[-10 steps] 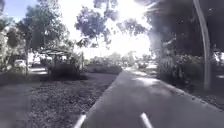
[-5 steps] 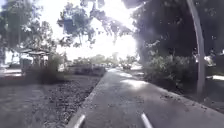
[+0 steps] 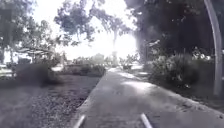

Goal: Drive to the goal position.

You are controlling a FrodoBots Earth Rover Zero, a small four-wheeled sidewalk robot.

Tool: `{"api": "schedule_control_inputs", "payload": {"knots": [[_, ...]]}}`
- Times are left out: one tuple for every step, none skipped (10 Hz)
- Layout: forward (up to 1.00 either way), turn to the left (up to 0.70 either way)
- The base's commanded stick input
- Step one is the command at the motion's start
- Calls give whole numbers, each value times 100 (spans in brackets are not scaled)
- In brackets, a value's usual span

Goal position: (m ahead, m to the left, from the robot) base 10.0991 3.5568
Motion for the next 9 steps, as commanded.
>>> {"api": "schedule_control_inputs", "payload": {"knots": [[100,0],[100,0],[100,0],[100,-16],[100,-40],[100,-40],[100,-40],[100,-40],[100,-18]]}}
